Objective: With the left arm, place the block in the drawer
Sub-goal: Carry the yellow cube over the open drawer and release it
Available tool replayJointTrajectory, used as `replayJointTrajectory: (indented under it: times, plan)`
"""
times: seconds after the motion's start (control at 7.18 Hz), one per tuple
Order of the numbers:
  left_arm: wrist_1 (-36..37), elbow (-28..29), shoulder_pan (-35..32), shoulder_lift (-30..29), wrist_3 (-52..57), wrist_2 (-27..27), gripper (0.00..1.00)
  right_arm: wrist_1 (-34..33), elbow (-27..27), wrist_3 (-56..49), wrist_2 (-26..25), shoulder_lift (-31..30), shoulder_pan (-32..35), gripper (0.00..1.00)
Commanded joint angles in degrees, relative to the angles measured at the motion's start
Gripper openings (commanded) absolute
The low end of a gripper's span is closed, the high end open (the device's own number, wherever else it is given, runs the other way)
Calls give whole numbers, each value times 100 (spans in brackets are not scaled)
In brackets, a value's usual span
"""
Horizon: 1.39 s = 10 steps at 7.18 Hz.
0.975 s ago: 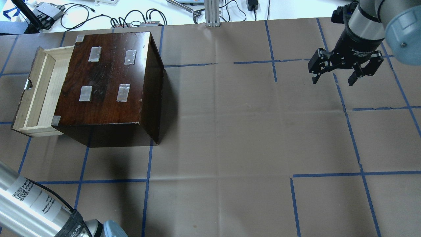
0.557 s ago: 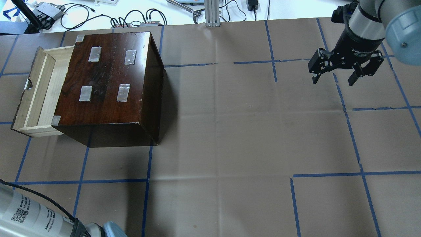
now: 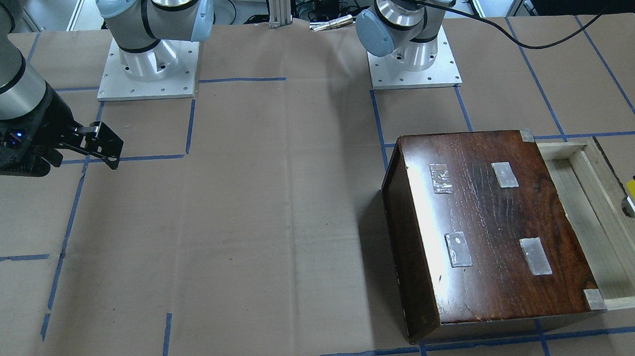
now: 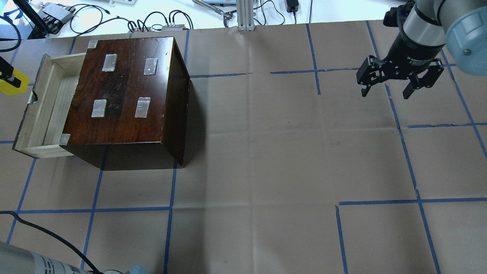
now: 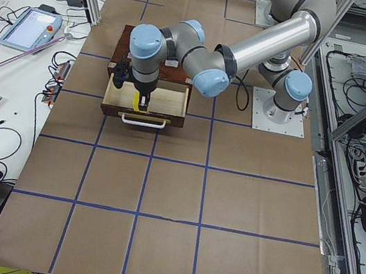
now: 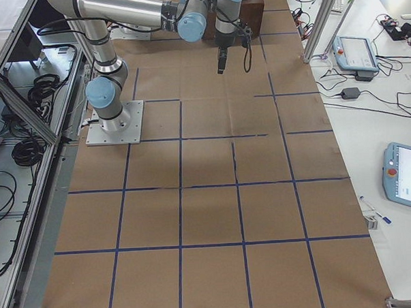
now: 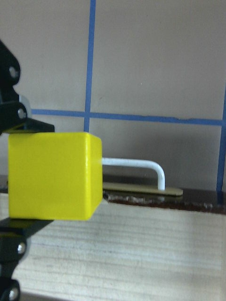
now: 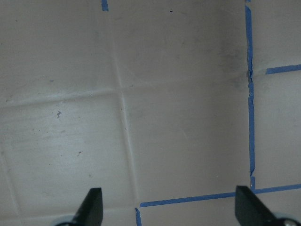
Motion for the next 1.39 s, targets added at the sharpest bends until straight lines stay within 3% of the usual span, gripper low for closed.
replayJointTrajectory:
  times: [0.0, 0.7, 0.84, 0.97, 1.25]
  plan:
    - [353, -542, -352, 305, -481, -16, 29, 0, 0, 0, 0, 9, 0, 100]
    - [1223, -1273, -468, 130, -509, -8, 31, 0, 0, 0, 0, 0, 0, 100]
    - [1234, -1274, -468, 104, -492, -8, 71, 0, 0, 0, 0, 0, 0, 100]
    - [1243, -1221, -468, 121, -492, 1, 99, 0, 0, 0, 0, 0, 0, 100]
    - [1234, -1089, -468, 375, -501, 1, 99, 0, 0, 0, 0, 9, 0, 100]
